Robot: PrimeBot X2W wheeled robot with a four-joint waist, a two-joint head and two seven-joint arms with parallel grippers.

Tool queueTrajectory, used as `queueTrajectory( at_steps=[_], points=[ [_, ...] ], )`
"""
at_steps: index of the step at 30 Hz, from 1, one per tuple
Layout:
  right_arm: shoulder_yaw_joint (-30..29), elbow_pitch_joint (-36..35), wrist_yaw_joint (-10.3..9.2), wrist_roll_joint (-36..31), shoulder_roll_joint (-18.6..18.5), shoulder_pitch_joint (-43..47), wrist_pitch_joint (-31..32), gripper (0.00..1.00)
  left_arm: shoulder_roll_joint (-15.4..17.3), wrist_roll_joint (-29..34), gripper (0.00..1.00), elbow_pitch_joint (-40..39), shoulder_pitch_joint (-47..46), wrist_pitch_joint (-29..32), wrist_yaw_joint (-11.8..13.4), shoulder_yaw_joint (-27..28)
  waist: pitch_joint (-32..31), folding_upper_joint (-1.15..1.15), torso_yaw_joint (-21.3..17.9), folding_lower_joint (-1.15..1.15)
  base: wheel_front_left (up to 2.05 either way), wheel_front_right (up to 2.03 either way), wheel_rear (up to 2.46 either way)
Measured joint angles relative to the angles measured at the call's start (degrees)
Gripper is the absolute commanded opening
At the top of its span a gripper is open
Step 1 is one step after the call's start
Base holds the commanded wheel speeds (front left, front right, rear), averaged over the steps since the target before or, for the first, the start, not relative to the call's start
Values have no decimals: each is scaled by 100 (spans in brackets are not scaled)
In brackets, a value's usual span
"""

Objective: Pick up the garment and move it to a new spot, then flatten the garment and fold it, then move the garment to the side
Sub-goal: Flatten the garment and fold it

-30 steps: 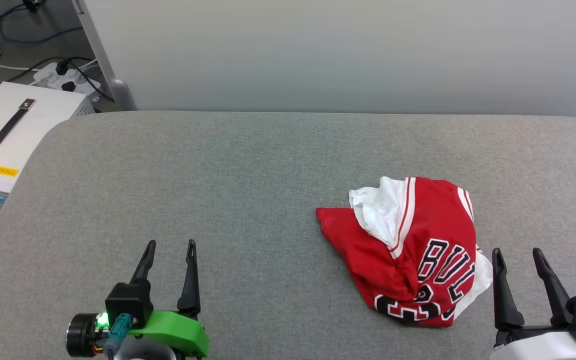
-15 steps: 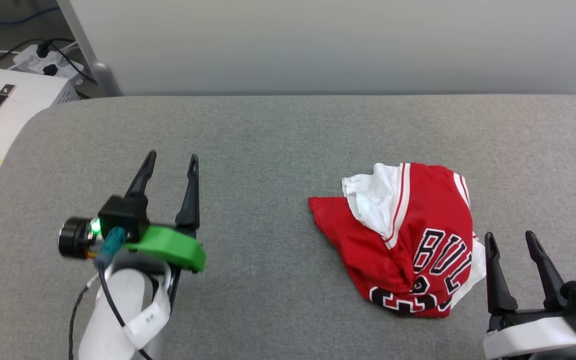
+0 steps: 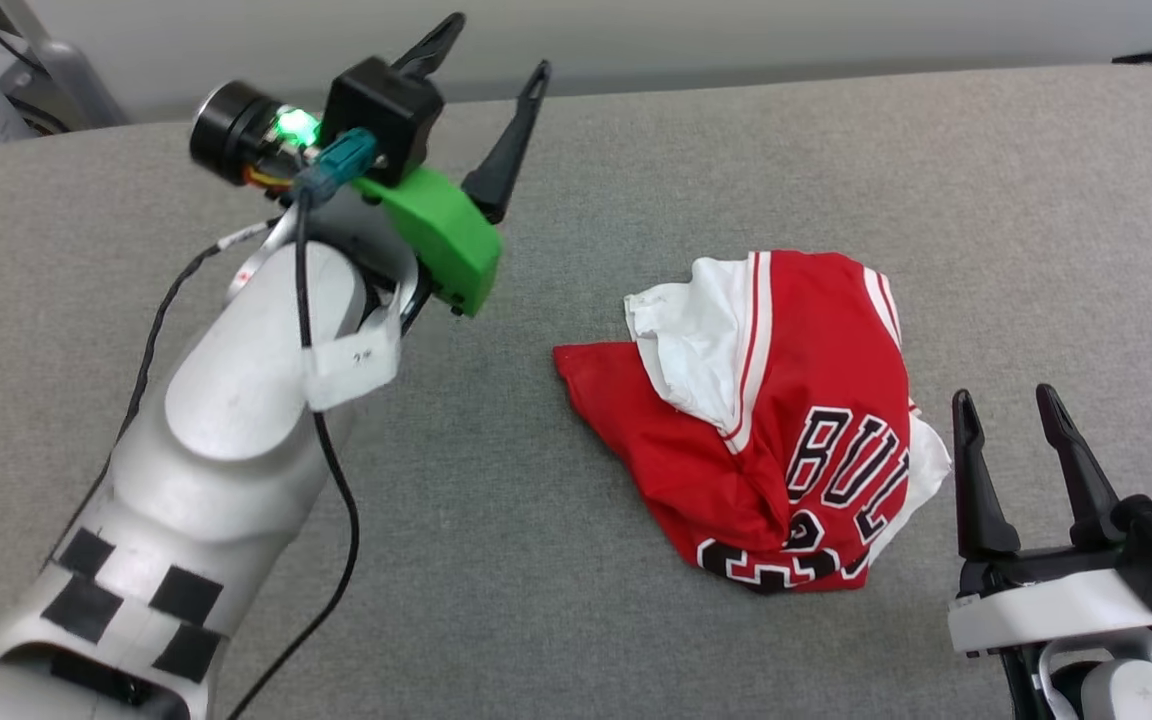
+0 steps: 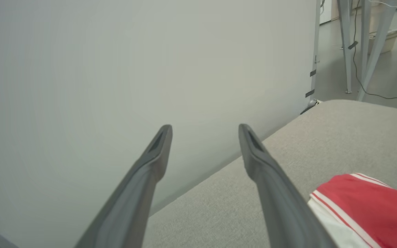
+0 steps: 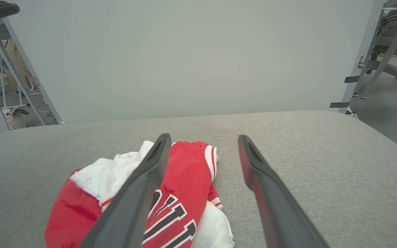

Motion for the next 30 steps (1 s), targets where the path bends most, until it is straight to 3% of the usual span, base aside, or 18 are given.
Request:
queueTrajectory(
  at_steps=[5,10,16,17,22,26,30],
  points=[
    [91,2,1,81,0,-232,-1,100,78,-817,100,221,-943,845,0,-1341,301,0,-197,0,0,0,0],
    [196,7,1,203,2,-386,0,100,257,-1895,100,356,-1590,2316,-1,-2662,546,0,-428,0,0,0,0],
    [220,1,1,303,1,-584,0,100,430,-2988,100,275,-2301,3688,-1,-3801,894,0,-684,1,0,0,0],
    [256,0,1,356,-1,-668,-1,100,458,-3242,100,203,-2449,4275,-1,-4061,1075,0,-819,1,0,0,0],
    [341,-11,1,455,0,-815,-1,100,475,-3178,100,27,-2452,5013,-1,-4111,1353,0,-1019,1,0,0,0],
    [374,-12,1,532,0,-896,-1,100,564,-2771,100,-199,-2193,5748,-1,-4107,1563,0,-1163,1,0,0,0],
    [372,-10,1,570,-1,-903,-1,100,781,-2674,100,-442,-2083,6007,0,-3987,1701,0,-1291,0,0,0,0]
  ],
)
